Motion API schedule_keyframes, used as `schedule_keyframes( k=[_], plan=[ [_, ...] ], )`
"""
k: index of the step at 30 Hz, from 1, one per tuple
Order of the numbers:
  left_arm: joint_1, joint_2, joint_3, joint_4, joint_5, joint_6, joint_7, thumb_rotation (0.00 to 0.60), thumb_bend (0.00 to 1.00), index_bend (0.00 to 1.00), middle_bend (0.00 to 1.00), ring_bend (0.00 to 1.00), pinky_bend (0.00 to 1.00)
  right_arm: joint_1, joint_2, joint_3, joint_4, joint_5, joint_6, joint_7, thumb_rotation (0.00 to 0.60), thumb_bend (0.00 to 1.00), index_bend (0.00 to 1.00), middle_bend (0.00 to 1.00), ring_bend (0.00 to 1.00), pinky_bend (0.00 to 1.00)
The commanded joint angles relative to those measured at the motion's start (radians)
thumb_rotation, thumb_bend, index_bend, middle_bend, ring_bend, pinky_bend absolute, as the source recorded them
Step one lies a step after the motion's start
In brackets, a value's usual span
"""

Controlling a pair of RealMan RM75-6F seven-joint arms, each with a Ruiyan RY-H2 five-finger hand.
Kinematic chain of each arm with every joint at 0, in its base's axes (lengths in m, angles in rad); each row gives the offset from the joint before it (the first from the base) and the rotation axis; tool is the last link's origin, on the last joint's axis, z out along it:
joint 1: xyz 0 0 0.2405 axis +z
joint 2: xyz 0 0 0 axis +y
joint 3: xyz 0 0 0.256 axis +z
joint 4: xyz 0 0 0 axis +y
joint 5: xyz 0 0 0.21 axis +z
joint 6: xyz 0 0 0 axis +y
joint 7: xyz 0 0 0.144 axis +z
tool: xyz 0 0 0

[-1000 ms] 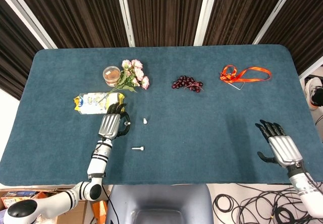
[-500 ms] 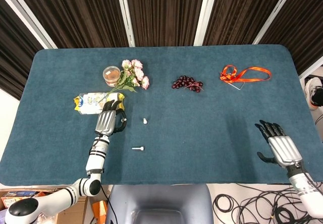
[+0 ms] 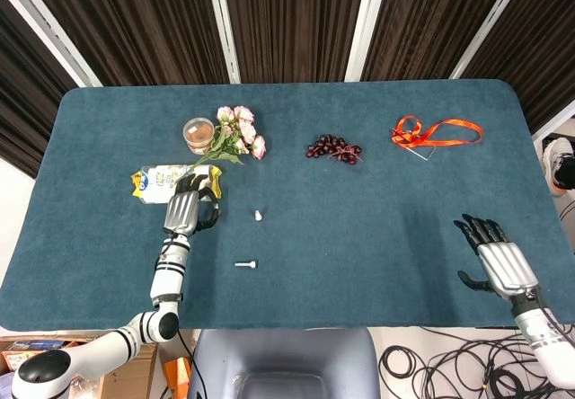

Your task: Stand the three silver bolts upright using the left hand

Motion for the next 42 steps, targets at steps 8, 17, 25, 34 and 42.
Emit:
schedule_keyframes(
  k=[8, 17, 25, 34, 42],
  plan=[
    [0.011, 0.024, 0.021, -0.026, 0.015, 0.006, -0.008, 0.6, 0.39, 0.52, 0.15, 0.05, 0.07, 0.001, -0.002, 0.001, -0.007, 0.005, -0.004, -0.012, 0.6, 0.24, 0.0, 0.0, 0.0, 0.0],
    [0.016, 0.04, 0.038, -0.054, 0.047, 0.038, -0.015, 0.6, 0.39, 0.42, 0.15, 0.05, 0.07, 0.001, -0.002, 0.002, -0.011, 0.009, -0.005, -0.022, 0.6, 0.24, 0.0, 0.0, 0.0, 0.0],
    [0.102, 0.159, 0.148, -0.29, 0.207, 0.159, -0.074, 0.6, 0.38, 0.28, 0.12, 0.03, 0.07, -0.007, 0.001, 0.001, -0.016, 0.002, 0.015, -0.025, 0.6, 0.24, 0.0, 0.0, 0.0, 0.0],
    [0.25, 0.296, 0.315, -0.548, 0.28, 0.246, -0.061, 0.6, 0.35, 0.41, 0.12, 0.02, 0.02, -0.018, 0.004, -0.007, -0.023, -0.024, 0.043, -0.033, 0.6, 0.24, 0.0, 0.0, 0.0, 0.0],
    [0.267, 0.242, 0.327, -0.477, 0.232, 0.168, -0.119, 0.6, 0.36, 0.43, 0.12, 0.02, 0.0, -0.019, 0.004, -0.009, -0.03, -0.031, 0.046, -0.032, 0.6, 0.24, 0.0, 0.0, 0.0, 0.0]
  ],
)
